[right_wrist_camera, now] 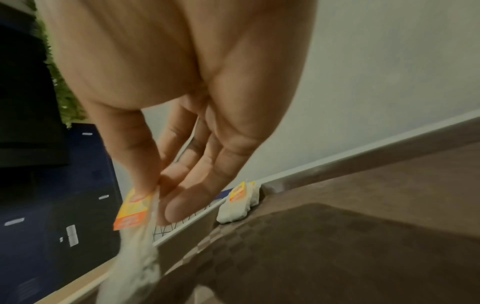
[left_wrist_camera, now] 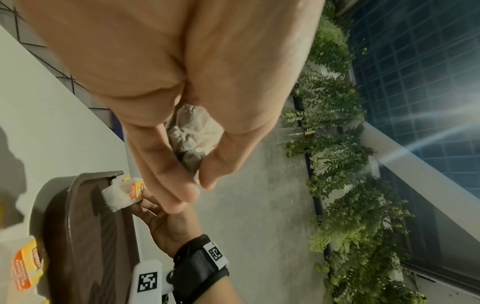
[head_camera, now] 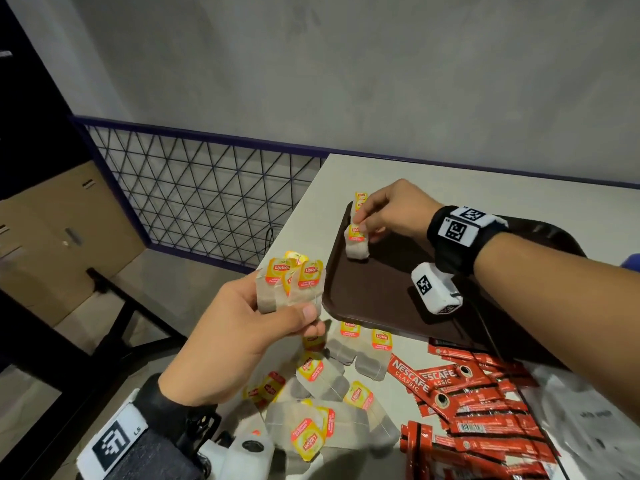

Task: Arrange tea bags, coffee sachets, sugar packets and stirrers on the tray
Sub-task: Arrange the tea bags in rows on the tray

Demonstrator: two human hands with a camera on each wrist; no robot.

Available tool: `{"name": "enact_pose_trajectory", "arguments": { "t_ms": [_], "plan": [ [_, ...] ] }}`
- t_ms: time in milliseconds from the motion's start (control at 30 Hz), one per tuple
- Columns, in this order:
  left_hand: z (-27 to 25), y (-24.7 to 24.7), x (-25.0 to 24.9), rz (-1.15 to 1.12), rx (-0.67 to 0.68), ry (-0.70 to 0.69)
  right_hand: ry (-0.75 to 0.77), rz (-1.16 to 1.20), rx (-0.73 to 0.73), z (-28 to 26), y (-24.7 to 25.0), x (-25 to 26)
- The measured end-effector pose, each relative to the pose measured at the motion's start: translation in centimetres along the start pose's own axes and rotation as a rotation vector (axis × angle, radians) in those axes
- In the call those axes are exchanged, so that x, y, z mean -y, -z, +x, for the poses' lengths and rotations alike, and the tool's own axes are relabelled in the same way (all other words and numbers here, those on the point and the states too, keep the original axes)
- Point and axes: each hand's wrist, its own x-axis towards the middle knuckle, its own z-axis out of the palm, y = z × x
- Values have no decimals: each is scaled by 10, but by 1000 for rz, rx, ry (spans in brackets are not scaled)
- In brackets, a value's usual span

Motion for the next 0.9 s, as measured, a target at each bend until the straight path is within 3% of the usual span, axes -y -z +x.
{"name": "enact_pose_trajectory", "arguments": {
  "t_ms": [100,400,900],
  "plan": [
    [-1,2,3,12,32,-13,-14,3,22,14,0,-6],
    [4,5,6,50,47,-19,-88,-78,-160,51,7,-28],
    [2,-2,1,78,52,-14,-90,-231,-283,63,-2,-29]
  ]
}}
